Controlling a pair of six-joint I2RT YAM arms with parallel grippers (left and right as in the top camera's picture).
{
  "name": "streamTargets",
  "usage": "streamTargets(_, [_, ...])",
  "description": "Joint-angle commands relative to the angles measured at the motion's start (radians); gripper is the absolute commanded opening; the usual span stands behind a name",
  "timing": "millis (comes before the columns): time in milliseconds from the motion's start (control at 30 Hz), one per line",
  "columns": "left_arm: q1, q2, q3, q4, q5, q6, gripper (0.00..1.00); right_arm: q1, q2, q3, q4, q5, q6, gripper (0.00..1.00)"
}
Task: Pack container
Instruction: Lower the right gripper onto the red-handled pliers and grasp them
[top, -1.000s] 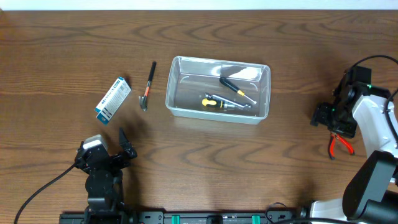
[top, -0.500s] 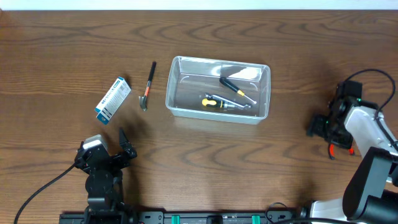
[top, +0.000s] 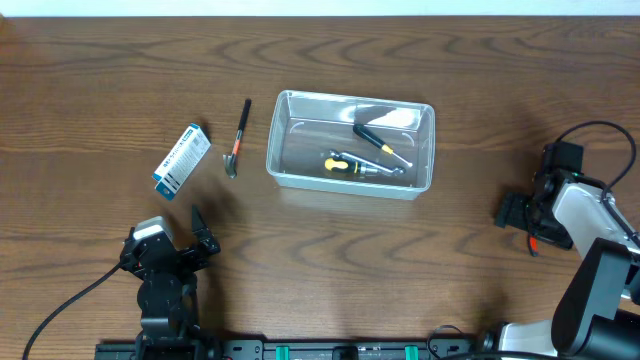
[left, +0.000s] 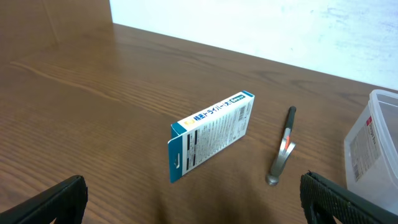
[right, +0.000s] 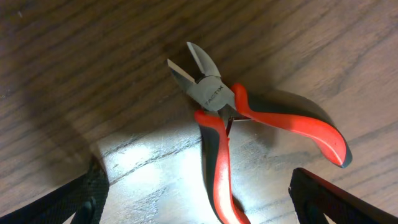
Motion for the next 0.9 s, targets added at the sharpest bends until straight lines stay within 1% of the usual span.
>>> streamTargets(0, [0.003, -0.006, -0.023, -0.007, -0.005, 0.006, 0.98, -0.025, -0.003, -0.021, 0.012, -0.043, -0.014, 0.95])
streamTargets(367, [0.003, -0.006, -0.023, -0.007, -0.005, 0.006, 0.98, -0.038, -0.001, -0.021, 0.041, -0.154, -0.067, 0.96])
streamTargets(533, [0.003, -0.006, -0.023, -0.007, -0.005, 0.006, 0.98, -0.039, 0.005, -0.021, 0.048, -0.163, -0.067, 0.97])
streamTargets(867, [0.003, -0.006, -0.023, -0.007, -0.005, 0.006, 0.98, -0.038, 0.065, -0.028, 0.093, -0.342, -0.067, 0.97])
